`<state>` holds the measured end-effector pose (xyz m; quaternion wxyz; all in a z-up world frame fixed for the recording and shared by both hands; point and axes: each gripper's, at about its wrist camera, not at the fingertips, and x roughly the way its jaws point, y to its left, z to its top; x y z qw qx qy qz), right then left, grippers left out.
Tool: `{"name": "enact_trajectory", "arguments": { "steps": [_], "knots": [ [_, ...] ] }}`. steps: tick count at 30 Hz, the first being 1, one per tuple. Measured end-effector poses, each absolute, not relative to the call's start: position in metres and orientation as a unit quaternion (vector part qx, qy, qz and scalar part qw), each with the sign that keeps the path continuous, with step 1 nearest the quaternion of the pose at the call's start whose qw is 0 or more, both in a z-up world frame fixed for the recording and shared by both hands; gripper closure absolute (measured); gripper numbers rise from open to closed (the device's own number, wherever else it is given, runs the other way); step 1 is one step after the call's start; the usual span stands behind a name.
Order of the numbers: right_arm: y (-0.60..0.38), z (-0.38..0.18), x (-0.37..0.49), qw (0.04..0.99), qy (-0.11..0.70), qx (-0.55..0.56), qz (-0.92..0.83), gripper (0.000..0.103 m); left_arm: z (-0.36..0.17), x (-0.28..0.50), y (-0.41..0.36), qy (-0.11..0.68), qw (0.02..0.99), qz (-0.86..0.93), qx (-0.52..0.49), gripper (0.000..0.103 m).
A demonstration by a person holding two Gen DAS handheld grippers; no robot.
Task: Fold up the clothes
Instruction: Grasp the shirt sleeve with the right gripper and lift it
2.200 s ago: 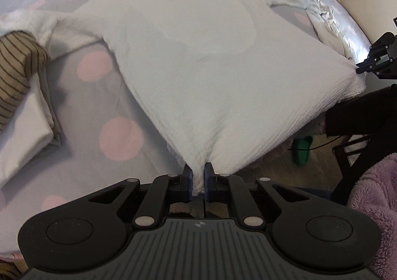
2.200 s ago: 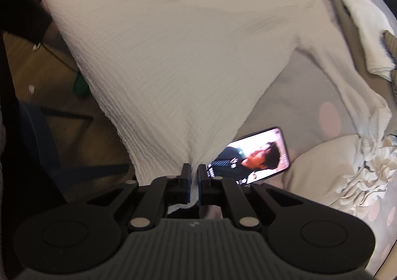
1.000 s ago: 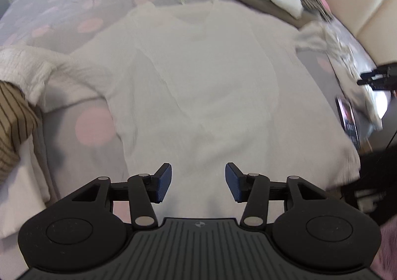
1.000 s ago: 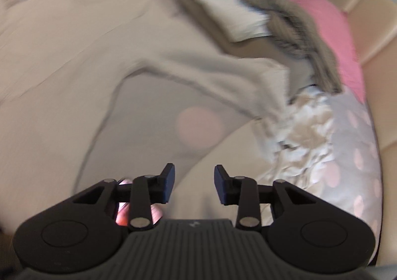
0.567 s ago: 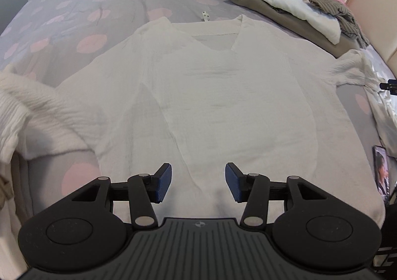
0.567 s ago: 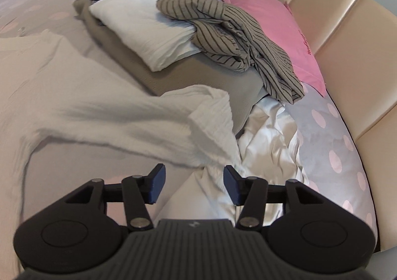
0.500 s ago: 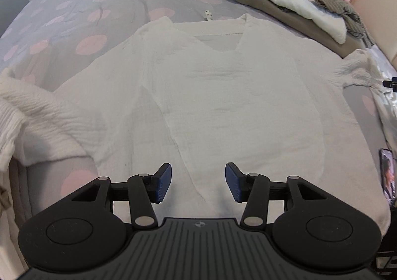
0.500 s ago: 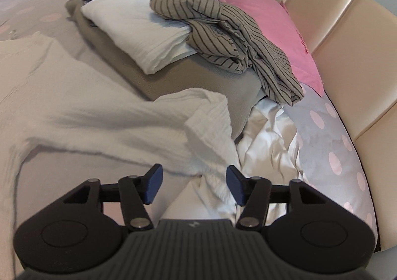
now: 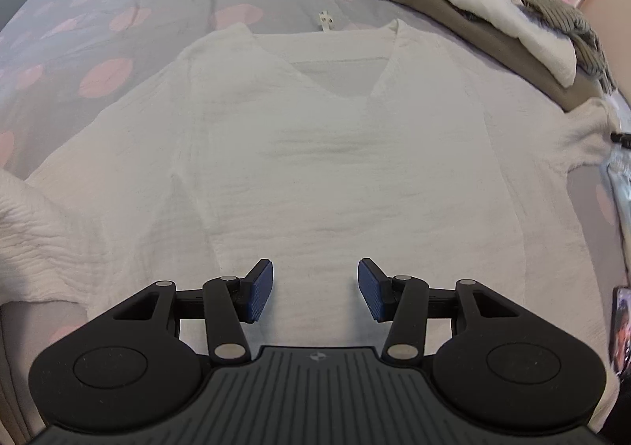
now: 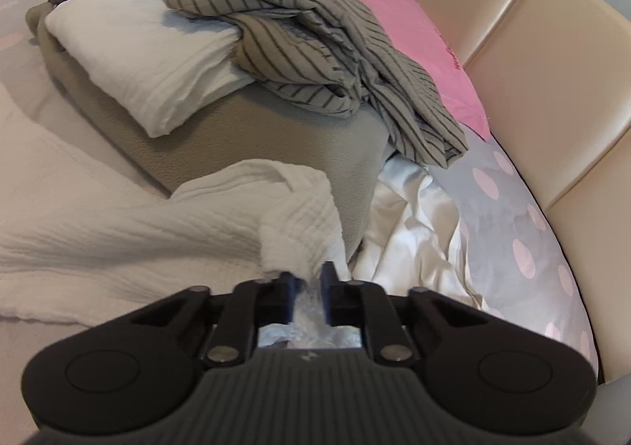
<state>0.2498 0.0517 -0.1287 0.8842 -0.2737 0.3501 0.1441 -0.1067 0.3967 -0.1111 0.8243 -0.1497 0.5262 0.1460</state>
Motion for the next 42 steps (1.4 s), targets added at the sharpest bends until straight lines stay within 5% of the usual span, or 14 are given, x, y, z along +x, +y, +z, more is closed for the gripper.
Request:
{"name": "enact_trajectory", "arguments": {
  "steps": [25,42],
  "knots": [
    [0.116,-0.019,0.128,0.854,0.377,-0.160,0.322,0.098,-0.061,-0.121,0.365,0.484,0.855,0.119,-0.144,0.057],
    [0.195,-0.012,0.018,0.747,0.381,-0.193,0.510,0.098,-0.047,-0.123,0.357,0.456,0.871,0.097,-0.155,0.057]
  ]
}}
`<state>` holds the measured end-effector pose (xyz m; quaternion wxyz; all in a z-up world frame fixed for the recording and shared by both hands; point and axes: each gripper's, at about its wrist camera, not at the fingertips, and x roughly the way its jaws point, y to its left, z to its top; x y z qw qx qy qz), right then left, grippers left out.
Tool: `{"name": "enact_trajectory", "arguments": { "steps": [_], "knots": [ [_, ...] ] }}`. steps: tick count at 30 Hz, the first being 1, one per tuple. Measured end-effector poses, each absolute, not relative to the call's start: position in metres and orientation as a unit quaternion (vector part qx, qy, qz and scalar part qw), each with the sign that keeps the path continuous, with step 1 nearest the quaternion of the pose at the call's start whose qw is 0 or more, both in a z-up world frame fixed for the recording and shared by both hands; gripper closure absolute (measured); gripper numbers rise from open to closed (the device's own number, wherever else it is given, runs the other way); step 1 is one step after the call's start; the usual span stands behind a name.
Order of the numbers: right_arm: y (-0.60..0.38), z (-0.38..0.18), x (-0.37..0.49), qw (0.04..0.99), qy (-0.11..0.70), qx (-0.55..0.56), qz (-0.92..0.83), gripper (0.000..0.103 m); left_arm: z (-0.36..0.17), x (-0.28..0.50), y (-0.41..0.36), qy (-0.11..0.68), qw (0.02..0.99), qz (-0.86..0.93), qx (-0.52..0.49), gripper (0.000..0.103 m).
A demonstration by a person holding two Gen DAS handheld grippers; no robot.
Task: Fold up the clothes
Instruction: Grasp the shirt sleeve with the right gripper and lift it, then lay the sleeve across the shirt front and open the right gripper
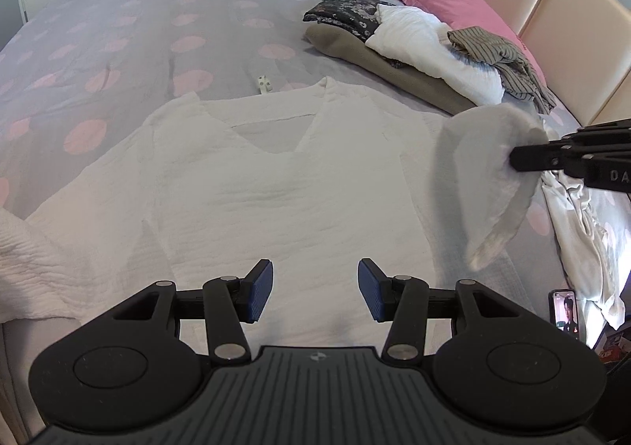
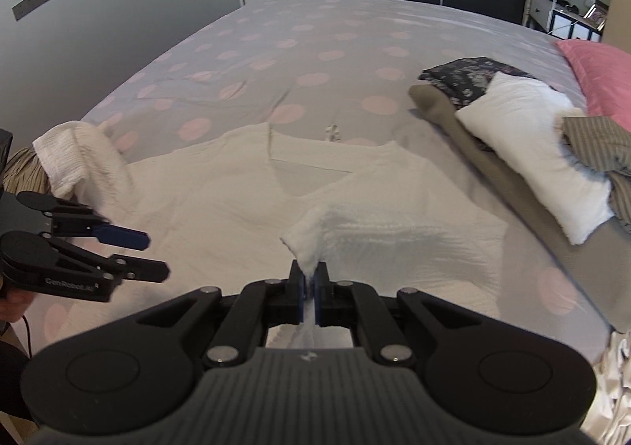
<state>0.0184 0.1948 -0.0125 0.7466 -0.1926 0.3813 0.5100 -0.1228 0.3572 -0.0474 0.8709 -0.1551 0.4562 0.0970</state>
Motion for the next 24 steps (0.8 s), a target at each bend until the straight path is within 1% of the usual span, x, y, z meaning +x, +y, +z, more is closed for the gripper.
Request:
{"name": "enact_trajectory", "arguments": {
  "steps": [4,8,11,16,20,24],
  "knots": [
    [0.206,-0.022,0.011,0.744,0.381,-0.211,0.506,0.095,-0.048,-0.120,0.351,0.459,0.872,0.090,-0.146,0.057],
    [0.209,-0.027,0.011,0.749,0.381,-0.218,0.497,0.090,-0.052,-0.120,0.346,0.462,0.872,0.086,-0.138,0.057],
    [0.205,-0.029,0.013,0.750,0.386,-0.214,0.492,0.081,-0.056,-0.117,0.339,0.465,0.872,0.080,-0.132,0.057],
    [0.197,-0.035,0.018,0.754,0.391,-0.221,0.478,0.076,-0.064,-0.113,0.328,0.467,0.873,0.065,-0.126,0.056],
    [0.188,-0.045,0.027,0.759,0.400,-0.229,0.459,0.070,-0.075,-0.104,0.327,0.474,0.865,0.056,-0.156,0.056],
    [0.175,-0.055,0.048,0.774,0.415,-0.227,0.420,0.068,-0.086,-0.088,0.327,0.472,0.855,0.043,-0.211,0.056]
  ]
}}
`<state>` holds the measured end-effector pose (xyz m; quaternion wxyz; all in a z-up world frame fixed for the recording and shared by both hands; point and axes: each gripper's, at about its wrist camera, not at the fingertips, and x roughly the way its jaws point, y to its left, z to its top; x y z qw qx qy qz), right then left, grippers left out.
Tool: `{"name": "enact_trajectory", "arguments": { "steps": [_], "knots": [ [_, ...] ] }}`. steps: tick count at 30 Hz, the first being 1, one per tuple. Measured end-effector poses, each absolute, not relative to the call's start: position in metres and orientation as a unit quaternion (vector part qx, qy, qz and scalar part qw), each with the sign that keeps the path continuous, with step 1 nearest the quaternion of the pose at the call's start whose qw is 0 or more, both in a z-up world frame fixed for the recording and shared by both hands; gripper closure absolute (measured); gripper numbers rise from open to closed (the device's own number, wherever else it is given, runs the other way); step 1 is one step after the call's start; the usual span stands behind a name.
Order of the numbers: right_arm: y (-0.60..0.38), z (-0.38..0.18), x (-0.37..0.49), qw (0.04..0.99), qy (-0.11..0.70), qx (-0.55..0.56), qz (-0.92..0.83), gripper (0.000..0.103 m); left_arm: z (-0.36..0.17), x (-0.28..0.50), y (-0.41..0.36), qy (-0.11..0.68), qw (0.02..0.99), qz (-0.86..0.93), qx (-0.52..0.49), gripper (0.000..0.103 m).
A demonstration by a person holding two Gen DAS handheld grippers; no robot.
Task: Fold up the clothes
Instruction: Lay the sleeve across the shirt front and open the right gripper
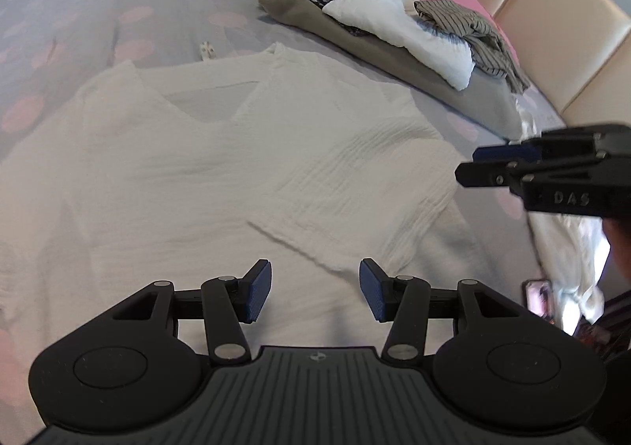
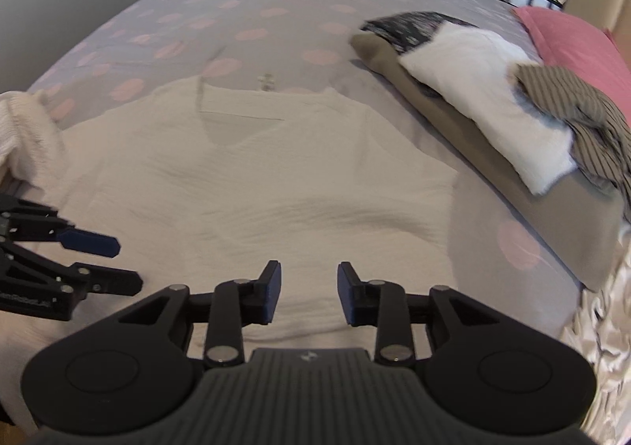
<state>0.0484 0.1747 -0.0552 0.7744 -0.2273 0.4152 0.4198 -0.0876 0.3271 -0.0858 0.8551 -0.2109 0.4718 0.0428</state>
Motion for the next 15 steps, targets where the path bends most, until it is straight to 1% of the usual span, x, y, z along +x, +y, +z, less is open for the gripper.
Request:
{"name": "enact_trajectory", "arguments": {
  "steps": [3,8,12,13,14,15],
  "knots": [
    [0.163,-0.062,0.066,0.785,0.427,-0.223,0.389,0.067,-0.101,-0.071,0.323,0.482,0.842,0.038,-0.238,0.055],
    [0.145,-0.076,0.093,0.800,0.438,-0.227,0.342,0.065,-0.131,-0.051,0.320,0.507,0.823,0.045,-0.252,0.055],
    [0.137,-0.089,0.112,0.803,0.450,-0.234,0.311,0.064,-0.140,-0.044,0.322,0.502,0.823,0.051,-0.261,0.057],
    [0.136,-0.091,0.116,0.804,0.453,-0.236,0.305,0.064,-0.141,-0.043,0.322,0.499,0.824,0.052,-0.263,0.061],
    [0.135,-0.093,0.119,0.804,0.455,-0.237,0.301,0.064,-0.142,-0.043,0.322,0.495,0.825,0.053,-0.265,0.071],
    [0.133,-0.095,0.121,0.804,0.457,-0.239,0.298,0.064,-0.141,-0.043,0.321,0.492,0.829,0.054,-0.259,0.076]
  ]
}}
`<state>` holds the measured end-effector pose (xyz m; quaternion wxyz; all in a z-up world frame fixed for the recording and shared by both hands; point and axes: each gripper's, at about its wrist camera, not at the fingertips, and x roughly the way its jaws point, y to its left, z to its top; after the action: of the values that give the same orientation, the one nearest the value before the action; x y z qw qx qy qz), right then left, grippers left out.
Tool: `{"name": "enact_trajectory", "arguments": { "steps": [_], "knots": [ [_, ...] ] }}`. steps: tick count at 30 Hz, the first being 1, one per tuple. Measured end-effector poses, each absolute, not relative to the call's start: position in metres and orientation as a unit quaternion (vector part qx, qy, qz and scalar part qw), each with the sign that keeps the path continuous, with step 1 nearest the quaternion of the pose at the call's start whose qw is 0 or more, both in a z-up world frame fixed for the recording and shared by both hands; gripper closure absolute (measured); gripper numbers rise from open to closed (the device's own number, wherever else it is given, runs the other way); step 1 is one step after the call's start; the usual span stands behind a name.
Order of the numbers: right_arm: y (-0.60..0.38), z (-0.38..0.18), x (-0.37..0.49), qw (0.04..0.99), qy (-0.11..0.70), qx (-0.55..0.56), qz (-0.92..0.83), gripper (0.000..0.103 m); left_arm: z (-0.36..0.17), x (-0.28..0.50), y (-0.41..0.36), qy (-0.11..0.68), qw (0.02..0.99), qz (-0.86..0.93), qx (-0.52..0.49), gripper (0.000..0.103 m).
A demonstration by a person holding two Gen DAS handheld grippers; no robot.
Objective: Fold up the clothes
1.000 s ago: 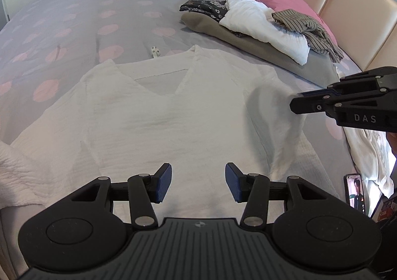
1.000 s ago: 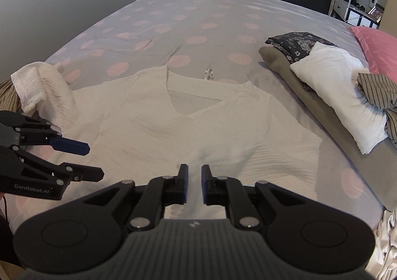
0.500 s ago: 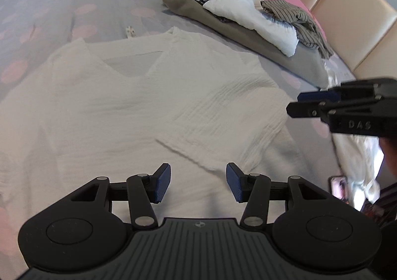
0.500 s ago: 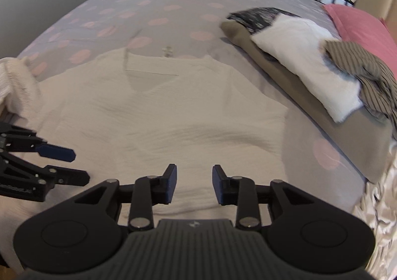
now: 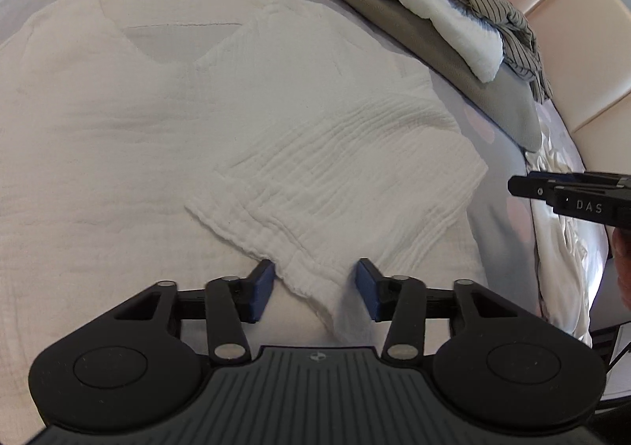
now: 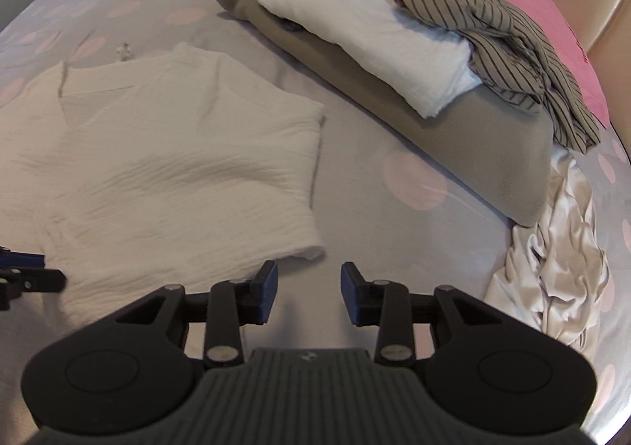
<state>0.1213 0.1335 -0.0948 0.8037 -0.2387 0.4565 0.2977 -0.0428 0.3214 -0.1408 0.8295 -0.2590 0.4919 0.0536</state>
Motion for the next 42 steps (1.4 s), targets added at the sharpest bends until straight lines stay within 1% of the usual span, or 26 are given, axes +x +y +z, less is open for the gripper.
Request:
{"name": "enact_trajectory", "arguments": {
  "steps": [1,2,3,4,5,12,22,24,25,26,28,29,36,37,39,41,42],
  "knots": [
    [0.133,-0.096,0.123,0.804,0.457,-0.241,0.294,0.064,-0.140,-0.043,0.320,0.488,0.834,0.054,-0.250,0.082],
    [0.132,-0.098,0.124,0.803,0.459,-0.244,0.291,0.064,-0.138,-0.043,0.319,0.485,0.839,0.055,-0.241,0.091],
    [0.131,-0.099,0.125,0.803,0.460,-0.246,0.289,0.064,-0.135,-0.043,0.318,0.479,0.844,0.055,-0.234,0.093],
    [0.130,-0.099,0.126,0.802,0.460,-0.248,0.288,0.064,-0.131,-0.044,0.317,0.473,0.849,0.057,-0.230,0.100],
    [0.130,-0.100,0.126,0.801,0.462,-0.250,0.287,0.064,-0.125,-0.043,0.317,0.466,0.854,0.061,-0.224,0.102],
    [0.129,-0.101,0.124,0.799,0.465,-0.259,0.279,0.063,-0.090,-0.047,0.340,0.428,0.868,0.092,-0.235,0.103],
    [0.135,-0.101,0.122,0.797,0.463,-0.268,0.282,0.060,-0.094,-0.054,0.354,0.442,0.852,0.101,-0.264,0.102],
    [0.136,-0.101,0.121,0.796,0.460,-0.271,0.284,0.060,-0.100,-0.054,0.357,0.446,0.845,0.106,-0.277,0.094],
    [0.136,-0.101,0.121,0.796,0.460,-0.273,0.284,0.059,-0.103,-0.054,0.358,0.448,0.841,0.109,-0.283,0.081],
    [0.137,-0.102,0.121,0.795,0.460,-0.275,0.284,0.059,-0.107,-0.054,0.359,0.449,0.838,0.111,-0.290,0.071],
    [0.136,-0.102,0.123,0.794,0.462,-0.275,0.283,0.059,-0.113,-0.054,0.362,0.452,0.830,0.118,-0.304,0.062],
    [0.136,-0.103,0.124,0.795,0.463,-0.274,0.282,0.059,-0.117,-0.054,0.363,0.454,0.827,0.122,-0.310,0.060],
    [0.137,-0.106,0.124,0.792,0.465,-0.277,0.282,0.059,-0.140,-0.045,0.360,0.469,0.811,0.124,-0.328,0.060],
    [0.137,-0.106,0.123,0.791,0.465,-0.279,0.283,0.059,-0.143,-0.043,0.359,0.470,0.810,0.126,-0.327,0.061],
    [0.138,-0.107,0.122,0.789,0.464,-0.283,0.286,0.059,-0.150,-0.040,0.356,0.472,0.809,0.130,-0.326,0.067],
    [0.138,-0.108,0.123,0.788,0.463,-0.286,0.287,0.059,-0.152,-0.037,0.350,0.471,0.817,0.132,-0.304,0.083],
    [0.138,-0.109,0.123,0.788,0.463,-0.287,0.287,0.059,-0.150,-0.036,0.347,0.468,0.824,0.133,-0.290,0.085]
  ]
}}
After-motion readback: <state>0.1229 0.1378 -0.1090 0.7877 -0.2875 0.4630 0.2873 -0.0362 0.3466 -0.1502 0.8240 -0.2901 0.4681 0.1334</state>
